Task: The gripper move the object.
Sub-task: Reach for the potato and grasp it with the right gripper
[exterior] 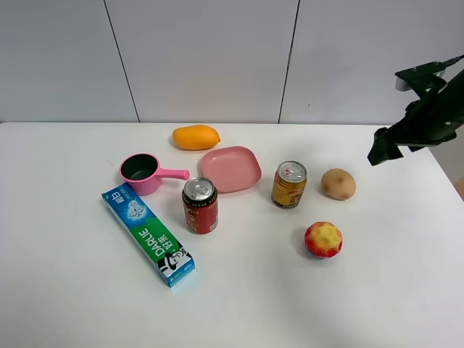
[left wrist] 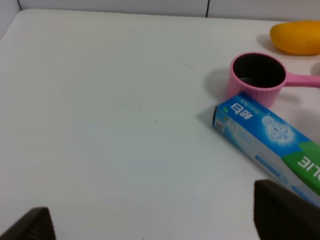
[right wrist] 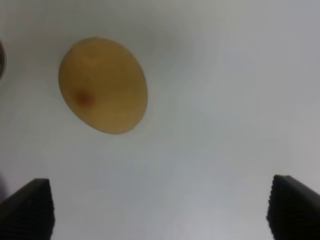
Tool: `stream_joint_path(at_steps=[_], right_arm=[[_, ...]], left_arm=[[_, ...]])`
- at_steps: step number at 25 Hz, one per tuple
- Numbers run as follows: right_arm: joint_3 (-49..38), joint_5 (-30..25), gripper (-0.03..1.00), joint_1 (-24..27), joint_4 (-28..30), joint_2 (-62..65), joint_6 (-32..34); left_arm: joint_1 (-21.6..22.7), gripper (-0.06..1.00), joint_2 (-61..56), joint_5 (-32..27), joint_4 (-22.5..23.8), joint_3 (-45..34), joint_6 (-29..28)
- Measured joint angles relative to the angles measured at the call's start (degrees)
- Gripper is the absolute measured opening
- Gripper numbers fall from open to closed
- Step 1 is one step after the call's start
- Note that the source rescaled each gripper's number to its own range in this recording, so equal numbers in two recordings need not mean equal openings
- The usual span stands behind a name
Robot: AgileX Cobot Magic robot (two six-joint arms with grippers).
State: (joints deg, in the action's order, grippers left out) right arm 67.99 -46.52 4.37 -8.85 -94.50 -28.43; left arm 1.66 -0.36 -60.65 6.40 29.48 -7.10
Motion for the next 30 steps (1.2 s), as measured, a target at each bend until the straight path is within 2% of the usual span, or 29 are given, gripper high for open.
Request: stream_joint_path(at_steps=[8,11,14,19,25,30], right_arm=[[0.0,2.29,0.99,0.0,-6.03,-4.01,-11.99],[0.0,4.23,0.99,-1.45,-5.99,-5.0,-12.94],[0.13,6.19,0.99,-5.43,-2.7,-5.79,-12.92],[0.14,9.2,0.99,-12.2,3.8,-8.82,-8.0],[0.14,7.59,0.99,-12.66,13.04,-12.38,2.73],[0.14,8.61,0.99,-12.66,14.17,-14.62,5.61]], left_arm=[[0.0,1.0,0.0,0.0,0.0,0.0,0.0],[0.0,1.0,0.0,0.0,0.0,0.0,0.0],[0.0,1.0,0.0,0.0,0.0,0.0,0.0],[0.0,1.0,0.0,0.0,0.05,0.0,0.0],[0.0,1.0,0.0,0.0,0.05,0.0,0.0],[0.0,1.0,0.0,0.0,0.0,0.0,0.0]])
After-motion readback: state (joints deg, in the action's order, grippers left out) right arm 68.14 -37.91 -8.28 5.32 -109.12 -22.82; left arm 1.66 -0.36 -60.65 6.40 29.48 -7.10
